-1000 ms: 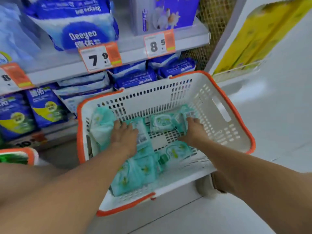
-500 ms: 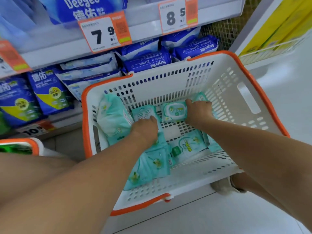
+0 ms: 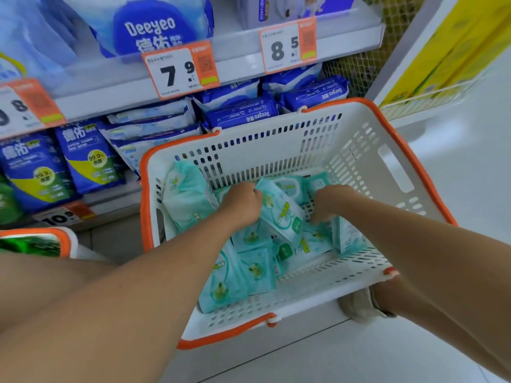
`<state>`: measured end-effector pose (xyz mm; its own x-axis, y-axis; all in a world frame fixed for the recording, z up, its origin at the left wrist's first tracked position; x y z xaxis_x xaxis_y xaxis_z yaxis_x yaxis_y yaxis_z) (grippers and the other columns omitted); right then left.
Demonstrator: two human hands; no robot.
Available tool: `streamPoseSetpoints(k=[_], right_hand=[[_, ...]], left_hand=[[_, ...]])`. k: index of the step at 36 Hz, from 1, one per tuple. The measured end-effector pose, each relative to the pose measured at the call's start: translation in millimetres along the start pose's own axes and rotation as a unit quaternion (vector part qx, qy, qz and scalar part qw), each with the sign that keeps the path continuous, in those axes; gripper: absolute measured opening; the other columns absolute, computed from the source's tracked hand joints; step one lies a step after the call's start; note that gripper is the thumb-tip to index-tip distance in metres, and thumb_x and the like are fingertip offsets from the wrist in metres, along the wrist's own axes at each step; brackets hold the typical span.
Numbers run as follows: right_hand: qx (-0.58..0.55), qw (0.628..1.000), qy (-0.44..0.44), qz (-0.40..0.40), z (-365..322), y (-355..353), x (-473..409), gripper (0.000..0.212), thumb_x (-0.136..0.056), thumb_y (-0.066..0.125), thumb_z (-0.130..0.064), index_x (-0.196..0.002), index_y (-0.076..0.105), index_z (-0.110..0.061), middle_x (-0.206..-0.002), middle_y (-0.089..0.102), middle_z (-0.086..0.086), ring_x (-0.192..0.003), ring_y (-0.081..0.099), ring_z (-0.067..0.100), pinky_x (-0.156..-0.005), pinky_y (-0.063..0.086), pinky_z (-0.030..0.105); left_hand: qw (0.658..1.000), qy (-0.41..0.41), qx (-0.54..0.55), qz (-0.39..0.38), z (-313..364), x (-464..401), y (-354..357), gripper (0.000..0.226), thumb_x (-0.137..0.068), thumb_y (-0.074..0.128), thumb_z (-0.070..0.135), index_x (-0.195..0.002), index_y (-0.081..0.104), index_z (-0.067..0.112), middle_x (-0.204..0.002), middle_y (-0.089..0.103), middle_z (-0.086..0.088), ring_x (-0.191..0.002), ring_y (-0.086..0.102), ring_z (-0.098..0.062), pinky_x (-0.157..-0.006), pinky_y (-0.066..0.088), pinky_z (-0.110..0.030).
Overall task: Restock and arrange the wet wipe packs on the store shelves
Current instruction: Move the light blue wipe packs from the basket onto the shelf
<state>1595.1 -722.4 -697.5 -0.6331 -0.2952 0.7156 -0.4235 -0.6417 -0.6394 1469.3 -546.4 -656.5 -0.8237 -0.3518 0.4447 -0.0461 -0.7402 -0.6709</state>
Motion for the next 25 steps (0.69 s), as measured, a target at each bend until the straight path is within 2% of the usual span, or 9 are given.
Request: streamPoseSetpoints(k=[2, 5, 8, 13, 16, 18, 20, 23, 25], right_hand=[[-0.002, 0.999, 0.049, 0.015, 9.2, 13.5, -1.7, 0.082, -0.074, 0.066, -0.072, -0.133, 0.052, -0.017, -0.128, 0.053, 0.011, -0.113, 0.057, 0.033, -0.092, 0.05, 0.045], [-0.135, 0.978, 0.098, 0.128, 20.8, 18.0, -8.0, 0.064, -0.085, 0.066, -0.056, -0.128, 0.056, -0.01, -0.114, 0.056, 0.011, -0.097, 0.06, 0.028, -0.072, 0.048, 0.035], [-0.221, 0.958, 0.124, 0.133, 19.9, 14.6, -16.4, 0.1, -0.071, 0.081, -0.054, -0.143, 0.031, -0.007, -0.122, 0.053, 0.015, -0.107, 0.06, 0.034, -0.081, 0.048, 0.041], [-0.208, 0.965, 0.118, 0.105, 14.5, 23.1, -34.2, 0.115, -0.072, 0.078, -0.039, -0.155, 0.004, -0.011, -0.127, 0.055, 0.014, -0.114, 0.058, 0.035, -0.103, 0.041, 0.051], [-0.282, 0.951, 0.1, 0.072, 21.3, 18.7, -31.1, 0.103, -0.068, 0.081, -0.048, -0.146, 0.024, -0.013, -0.108, 0.063, 0.007, -0.1, 0.063, 0.031, -0.096, 0.049, 0.047], [-0.443, 0.895, 0.047, 0.024, 22.8, 3.1, -15.9, 0.08, -0.07, 0.082, -0.042, -0.132, 0.044, -0.008, -0.105, 0.066, 0.009, -0.091, 0.066, 0.03, -0.084, 0.058, 0.044], [-0.608, 0.792, -0.03, -0.042, 23.1, -18.6, 5.7, 0.063, -0.073, 0.071, -0.026, -0.126, 0.056, 0.003, -0.103, 0.072, 0.015, -0.087, 0.07, 0.032, -0.085, 0.059, 0.047], [-0.784, 0.597, -0.116, -0.124, 37.3, -59.3, 51.5, 0.07, -0.067, 0.048, -0.016, -0.134, 0.053, 0.002, -0.12, 0.066, 0.022, -0.105, 0.065, 0.037, -0.092, 0.053, 0.049], [-0.824, 0.53, -0.149, -0.136, 55.8, -87.7, 84.7, 0.071, -0.066, 0.039, -0.015, -0.135, 0.055, -0.006, -0.127, 0.062, 0.021, -0.114, 0.059, 0.041, -0.099, 0.045, 0.061]], left_hand=[[0.999, -0.024, -0.033, 0.017, -12.7, 2.9, 1.4, 0.032, -0.102, 0.032, 0.024, -0.072, 0.041, 0.015, -0.081, 0.055, -0.008, -0.074, 0.063, -0.027, -0.059, 0.046, -0.036], [0.997, -0.013, -0.074, 0.03, -17.4, 8.0, 1.3, 0.032, -0.102, 0.032, 0.021, -0.071, 0.036, 0.015, -0.073, 0.046, -0.004, -0.061, 0.042, -0.016, -0.05, 0.025, -0.032], [0.996, 0.022, -0.082, 0.026, -9.9, 9.3, 0.6, 0.029, -0.103, 0.034, 0.022, -0.075, 0.036, 0.014, -0.07, 0.043, -0.004, -0.058, 0.037, -0.016, -0.05, 0.022, -0.033], [0.999, -0.001, 0.024, 0.041, -12.7, 1.8, 4.0, 0.027, -0.104, 0.033, 0.027, -0.079, 0.034, 0.018, -0.075, 0.043, -0.006, -0.062, 0.043, -0.02, -0.061, 0.054, -0.045], [0.993, -0.03, 0.083, 0.078, -6.6, 1.7, -7.5, 0.026, -0.105, 0.032, 0.025, -0.083, 0.037, 0.013, -0.077, 0.045, -0.007, -0.061, 0.052, -0.022, -0.064, 0.059, -0.053], [0.986, -0.037, 0.127, 0.102, 5.4, 1.4, -19.4, 0.024, -0.106, 0.032, 0.024, -0.088, 0.039, 0.011, -0.081, 0.047, -0.007, -0.063, 0.059, -0.021, -0.064, 0.06, -0.052], [0.978, -0.038, 0.176, 0.11, 21.3, 1.7, -33.0, 0.02, -0.106, 0.031, 0.022, -0.1, 0.044, 0.009, -0.093, 0.05, -0.008, -0.071, 0.063, -0.019, -0.065, 0.062, -0.047], [0.944, -0.064, 0.302, 0.114, 40.8, 4.8, -54.8, 0.022, -0.106, 0.032, 0.02, -0.119, 0.047, 0.009, -0.121, 0.049, -0.011, -0.087, 0.066, -0.024, -0.064, 0.063, -0.037], [0.888, -0.108, 0.429, 0.128, 51.8, 13.7, -74.0, 0.022, -0.106, 0.033, 0.017, -0.121, 0.048, 0.01, -0.128, 0.049, -0.009, -0.085, 0.069, -0.027, -0.064, 0.062, -0.036]])
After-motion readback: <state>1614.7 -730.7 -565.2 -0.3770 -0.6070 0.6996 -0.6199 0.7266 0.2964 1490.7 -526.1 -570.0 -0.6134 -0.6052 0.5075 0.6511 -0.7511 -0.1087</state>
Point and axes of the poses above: each hand's wrist, its own x-axis away from the middle knuckle, its own y-axis out of the palm, z = x × y, the point moved 5 cm from there along -x, towards the middle knuckle
